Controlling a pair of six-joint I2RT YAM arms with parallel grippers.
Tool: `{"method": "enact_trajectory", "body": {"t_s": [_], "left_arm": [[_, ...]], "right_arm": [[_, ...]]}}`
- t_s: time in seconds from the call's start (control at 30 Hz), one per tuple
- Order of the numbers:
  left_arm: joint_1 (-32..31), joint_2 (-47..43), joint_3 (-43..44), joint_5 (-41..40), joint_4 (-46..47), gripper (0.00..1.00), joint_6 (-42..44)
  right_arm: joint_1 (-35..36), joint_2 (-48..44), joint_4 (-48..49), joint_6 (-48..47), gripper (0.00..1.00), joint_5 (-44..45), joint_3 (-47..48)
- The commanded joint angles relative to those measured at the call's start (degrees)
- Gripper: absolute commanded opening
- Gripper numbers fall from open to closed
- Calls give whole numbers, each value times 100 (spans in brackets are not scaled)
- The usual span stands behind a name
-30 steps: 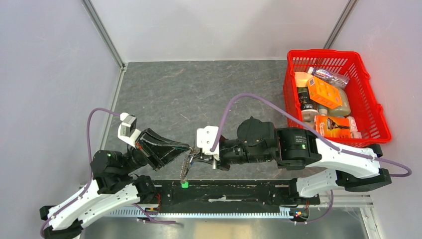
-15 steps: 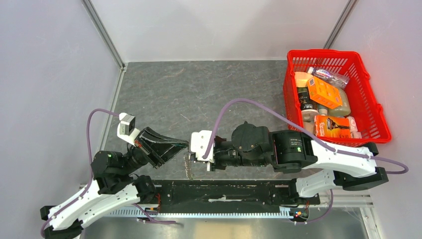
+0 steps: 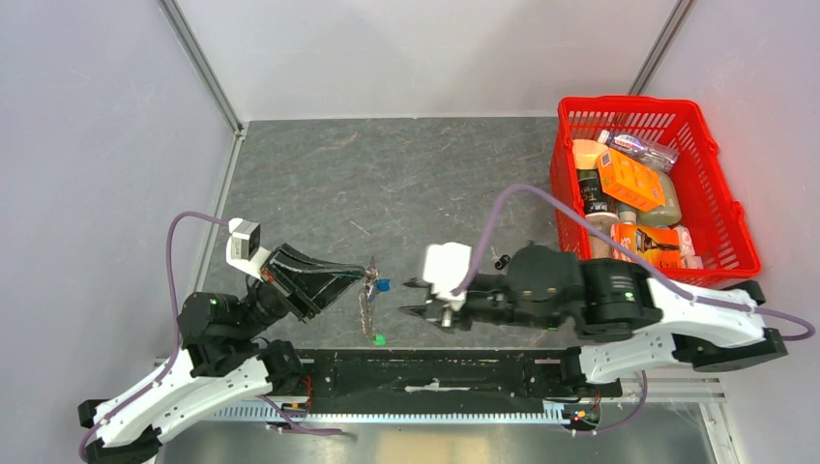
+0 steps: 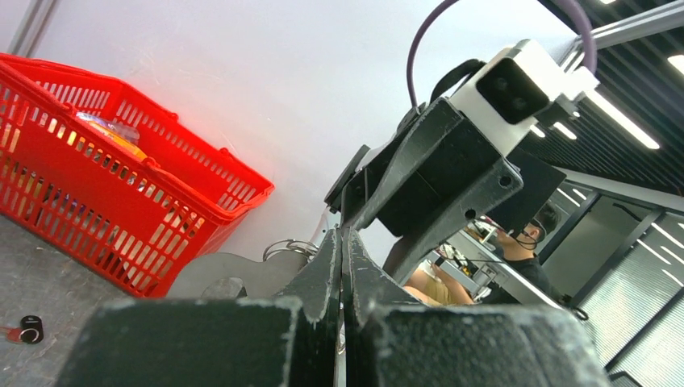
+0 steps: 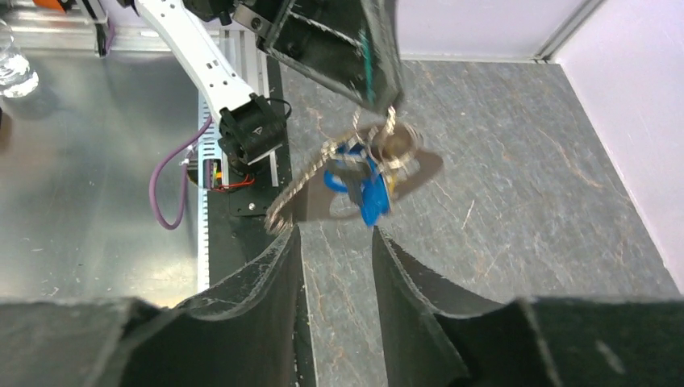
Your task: Put the keys on the keyring
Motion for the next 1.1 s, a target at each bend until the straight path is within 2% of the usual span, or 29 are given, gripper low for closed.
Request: {"method": "enact_trajectory", "body": {"t_s": [0.0,0.17,0.4,0.6,0.83,1.07], "left_arm": [[19,56,25,-306,204,2,42],[19,193,42,-481,197,2,107],[19,178,34,-1008,-152,2,200],[18,193,49,-1275,-268,2,240],[19,247,13,-1569,-397,2,180],[19,168,-77,-1859,-367,2,130]], "right_arm": [[20,-912,618,640,48,459,-562],[24,-1342,587,1377,50,569,-979],[23,-1650,342,2242,55,2076,-1575],[25,-1802,133,2751,61,2885,-2094],[20,-1670,406,3166,61,2321,-2223],[24,-688,831,3567,61,2068,-1407]]}}
